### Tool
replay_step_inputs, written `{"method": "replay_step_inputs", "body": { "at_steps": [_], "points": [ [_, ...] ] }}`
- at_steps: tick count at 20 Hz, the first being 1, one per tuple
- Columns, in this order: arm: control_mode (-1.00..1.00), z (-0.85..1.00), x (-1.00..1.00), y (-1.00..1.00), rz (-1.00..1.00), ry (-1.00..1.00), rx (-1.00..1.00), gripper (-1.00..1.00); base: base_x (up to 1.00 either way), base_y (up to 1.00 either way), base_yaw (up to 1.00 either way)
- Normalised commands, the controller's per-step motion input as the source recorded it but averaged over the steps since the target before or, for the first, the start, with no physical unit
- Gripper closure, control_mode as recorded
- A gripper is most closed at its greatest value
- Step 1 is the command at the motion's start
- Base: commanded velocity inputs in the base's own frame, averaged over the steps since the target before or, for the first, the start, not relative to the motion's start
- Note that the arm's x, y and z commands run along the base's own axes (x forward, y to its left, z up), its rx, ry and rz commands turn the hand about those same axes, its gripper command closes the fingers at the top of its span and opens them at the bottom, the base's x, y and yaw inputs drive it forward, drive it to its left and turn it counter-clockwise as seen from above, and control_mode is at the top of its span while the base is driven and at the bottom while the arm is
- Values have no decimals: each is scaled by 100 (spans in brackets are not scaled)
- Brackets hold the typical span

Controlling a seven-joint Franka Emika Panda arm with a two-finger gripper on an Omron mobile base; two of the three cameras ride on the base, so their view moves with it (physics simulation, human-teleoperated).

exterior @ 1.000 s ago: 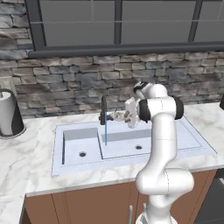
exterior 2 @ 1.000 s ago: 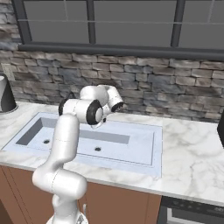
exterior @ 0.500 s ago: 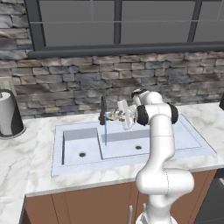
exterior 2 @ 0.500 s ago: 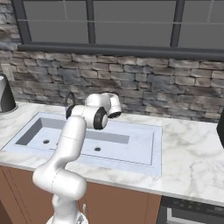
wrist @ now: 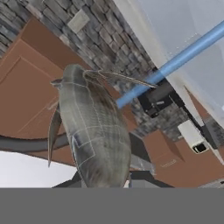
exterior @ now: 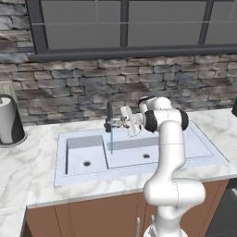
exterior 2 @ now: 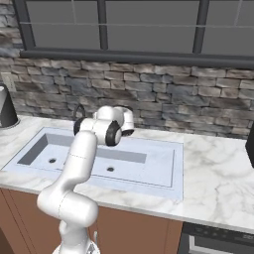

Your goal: Take the fish out of the fridge, briefly rinse it in the sink, and place it on the tray next to the sink.

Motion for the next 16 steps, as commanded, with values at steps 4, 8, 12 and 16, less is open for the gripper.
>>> {"method": "replay_step_inputs", "body": {
  "at_steps": [4,8,12,16],
  "points": [
    [-100,0,-100,38,0,-1,0,100,0,0,0],
    [-100,0,-72,27,0,-1,-1,100,0,0,0],
    [-100,0,0,0,0,0,0,100,0,0,0],
    [-100,0,0,-8,-2,0,0,100,0,0,0]
  ]
}}
